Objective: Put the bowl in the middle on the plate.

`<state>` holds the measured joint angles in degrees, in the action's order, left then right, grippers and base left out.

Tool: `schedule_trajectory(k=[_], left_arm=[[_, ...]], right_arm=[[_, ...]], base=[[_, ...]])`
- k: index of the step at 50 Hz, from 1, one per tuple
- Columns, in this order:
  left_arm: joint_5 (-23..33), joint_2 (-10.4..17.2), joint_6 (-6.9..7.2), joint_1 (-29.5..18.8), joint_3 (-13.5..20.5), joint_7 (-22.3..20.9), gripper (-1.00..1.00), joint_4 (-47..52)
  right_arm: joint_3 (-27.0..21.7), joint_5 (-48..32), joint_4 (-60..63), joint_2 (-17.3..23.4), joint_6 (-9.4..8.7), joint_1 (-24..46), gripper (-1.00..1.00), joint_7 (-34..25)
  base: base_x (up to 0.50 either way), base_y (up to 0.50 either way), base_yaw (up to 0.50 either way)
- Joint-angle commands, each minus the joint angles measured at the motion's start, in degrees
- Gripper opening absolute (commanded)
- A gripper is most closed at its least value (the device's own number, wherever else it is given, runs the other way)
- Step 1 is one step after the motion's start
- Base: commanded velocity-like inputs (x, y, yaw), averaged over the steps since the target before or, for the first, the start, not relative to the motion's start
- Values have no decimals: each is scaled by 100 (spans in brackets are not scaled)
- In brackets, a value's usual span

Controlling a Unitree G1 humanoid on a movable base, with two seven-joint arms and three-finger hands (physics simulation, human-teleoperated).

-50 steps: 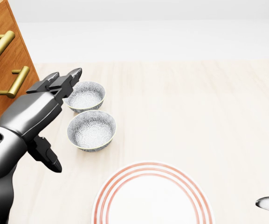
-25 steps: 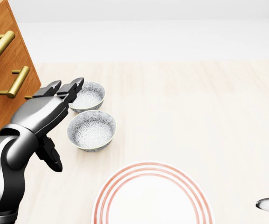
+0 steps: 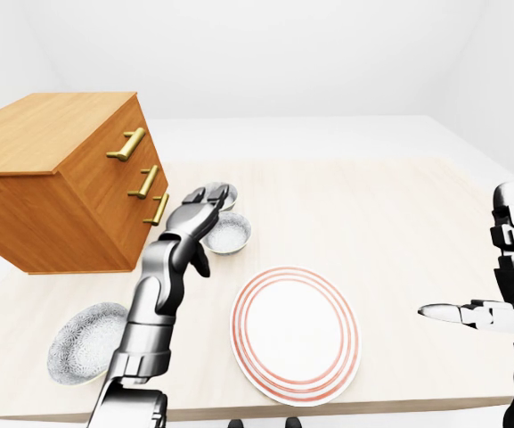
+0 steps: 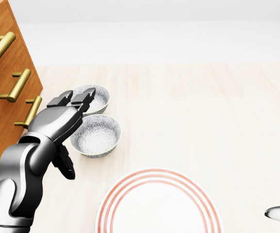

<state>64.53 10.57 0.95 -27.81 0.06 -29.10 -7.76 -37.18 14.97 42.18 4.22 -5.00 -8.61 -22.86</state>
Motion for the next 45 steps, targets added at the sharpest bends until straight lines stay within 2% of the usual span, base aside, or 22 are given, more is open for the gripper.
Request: schedule_trajectory(k=[1,13,15,21,34,39,41,45], left_arm=[[65,-48,-71,-108,-64,294,100,-491],[78,-119,-19,-278,-134,343,100,-699],[63,-120,-62,-342,-156,485,100,-962],[24,-132,-29,-450,-167,547,100,-1143],[48,-58,-178,-829,-199,774,100,-1887],[-7,-108,-122,-883,-197,831,100,-2014],[46,-115,-193,-853,-262,1008,100,-2242],[50,-123,-186,-884,-279,1023,100,-2304]], right_arm=[[-10,-11,-5,-3,0,6,100,-3],[-2,-12,-37,3,0,-1,100,-7],[10,-29,-74,-5,0,-7,100,-18],[5,-7,-43,11,0,7,100,0],[37,-70,-59,-12,0,-18,100,-28],[46,-80,-82,-12,0,-8,100,-23],[36,-71,-89,-8,0,-9,100,-37],[27,-60,-29,-12,0,-23,100,-35]], base=[[0,0,0],[0,0,0],[0,0,0],[0,0,0],[0,0,0],[0,0,0],[0,0,0],[0,0,0]])
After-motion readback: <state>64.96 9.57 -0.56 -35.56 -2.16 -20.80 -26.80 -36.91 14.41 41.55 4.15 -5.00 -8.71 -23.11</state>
